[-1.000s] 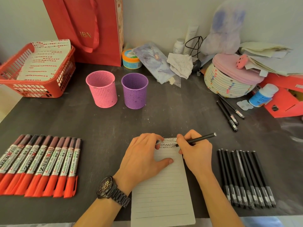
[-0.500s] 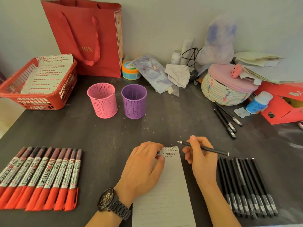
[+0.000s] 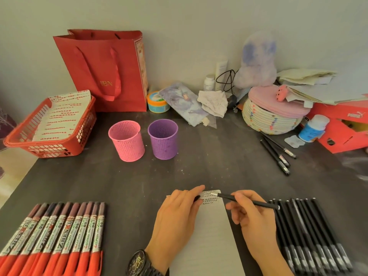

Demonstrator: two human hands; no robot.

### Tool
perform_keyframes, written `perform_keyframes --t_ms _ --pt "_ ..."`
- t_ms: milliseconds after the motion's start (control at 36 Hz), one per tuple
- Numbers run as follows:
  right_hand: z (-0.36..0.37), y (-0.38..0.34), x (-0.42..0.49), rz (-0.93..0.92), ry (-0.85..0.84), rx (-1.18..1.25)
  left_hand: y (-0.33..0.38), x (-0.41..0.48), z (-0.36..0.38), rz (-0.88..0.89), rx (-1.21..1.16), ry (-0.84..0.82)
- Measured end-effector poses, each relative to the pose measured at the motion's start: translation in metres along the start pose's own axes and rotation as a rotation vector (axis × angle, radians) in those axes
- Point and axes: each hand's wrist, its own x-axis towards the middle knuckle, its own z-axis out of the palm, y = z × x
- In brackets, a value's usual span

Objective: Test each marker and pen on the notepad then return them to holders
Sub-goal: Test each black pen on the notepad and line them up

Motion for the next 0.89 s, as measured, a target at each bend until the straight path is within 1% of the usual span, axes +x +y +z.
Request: perform_keyframes --t_ms 139,444,722,889 --pt "-0.0006 -0.0017 -0.0015 -0.025 -0.035 -0.025 -0.0021 -0.0019 0.0008 -0.074 -0.053 -0.034" --pt "0.0000 -0.0043 -0.0025 -0.037 -0.078 0.013 -0.0027 -0.0020 0.0004 -0.007 -0.030 0.019" --pt "-0.0010 -0.0037 -0.0028 -0.042 -0.089 -0.016 -0.0054 -0.0021 0.0033 0.042 -0.023 0.056" --pt "-0.0015 -0.0022 -0.0032 -0.055 -0.114 -0.047 -0.0073 -0.0024 0.0038 0.072 -0.003 0.050"
